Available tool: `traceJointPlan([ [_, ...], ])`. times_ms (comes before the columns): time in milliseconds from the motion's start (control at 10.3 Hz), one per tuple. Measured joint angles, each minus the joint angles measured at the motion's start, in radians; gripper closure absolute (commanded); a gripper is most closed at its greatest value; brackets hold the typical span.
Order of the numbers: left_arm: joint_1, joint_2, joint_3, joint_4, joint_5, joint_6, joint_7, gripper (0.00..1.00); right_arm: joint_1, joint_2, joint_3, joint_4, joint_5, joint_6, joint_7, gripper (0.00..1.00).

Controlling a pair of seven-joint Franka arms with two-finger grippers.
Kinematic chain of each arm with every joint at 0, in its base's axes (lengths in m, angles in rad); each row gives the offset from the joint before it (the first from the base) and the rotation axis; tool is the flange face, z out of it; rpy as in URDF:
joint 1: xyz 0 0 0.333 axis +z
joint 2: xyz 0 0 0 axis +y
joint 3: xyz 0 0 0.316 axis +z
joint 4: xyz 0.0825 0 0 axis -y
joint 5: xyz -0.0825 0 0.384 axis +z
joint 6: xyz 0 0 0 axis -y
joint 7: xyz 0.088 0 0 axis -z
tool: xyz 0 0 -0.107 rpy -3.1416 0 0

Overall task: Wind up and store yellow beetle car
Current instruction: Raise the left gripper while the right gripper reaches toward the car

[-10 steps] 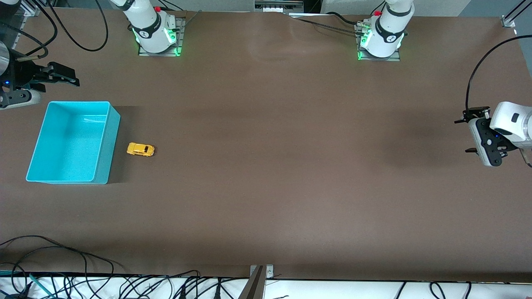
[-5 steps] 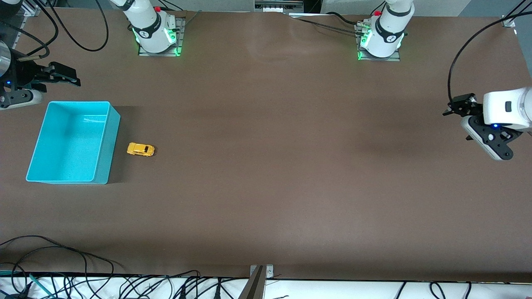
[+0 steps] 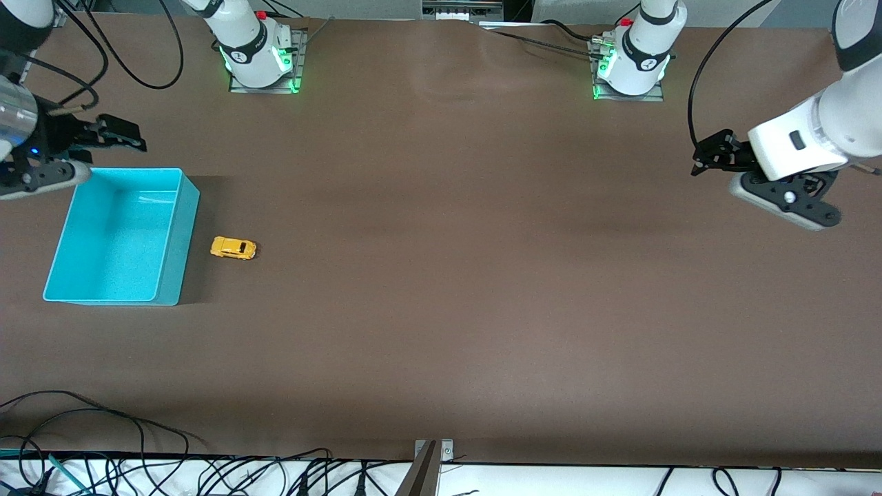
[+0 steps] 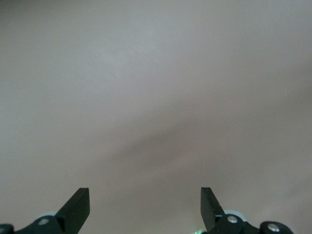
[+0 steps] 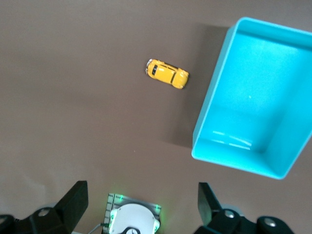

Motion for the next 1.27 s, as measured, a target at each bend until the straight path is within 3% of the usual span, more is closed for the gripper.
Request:
traceJointPlan([
  [97, -0.027, -0.048, 0.062, -0.043, -0.007, 0.024, -0.015, 0.00, 0.005, 0.022, 0.011, -0.009, 0.001, 0.049, -0.002, 0.00],
  [292, -0.028, -0.111, 0.086, -0.092, -0.007, 0.023, -0.072, 0.00, 0.008, 0.033, 0.036, -0.066, 0.001, 0.139, -0.036, 0.00],
  [585, 0.004, -0.120, 0.030, -0.106, -0.007, 0.021, -0.110, 0.00, 0.007, 0.022, 0.054, -0.209, 0.002, 0.277, -0.212, 0.00],
  [1267, 0.014, -0.106, 0.021, -0.087, 0.009, -0.019, -0.112, 0.00, -0.070, -0.032, 0.081, -0.536, 0.002, 0.649, -0.642, 0.00],
])
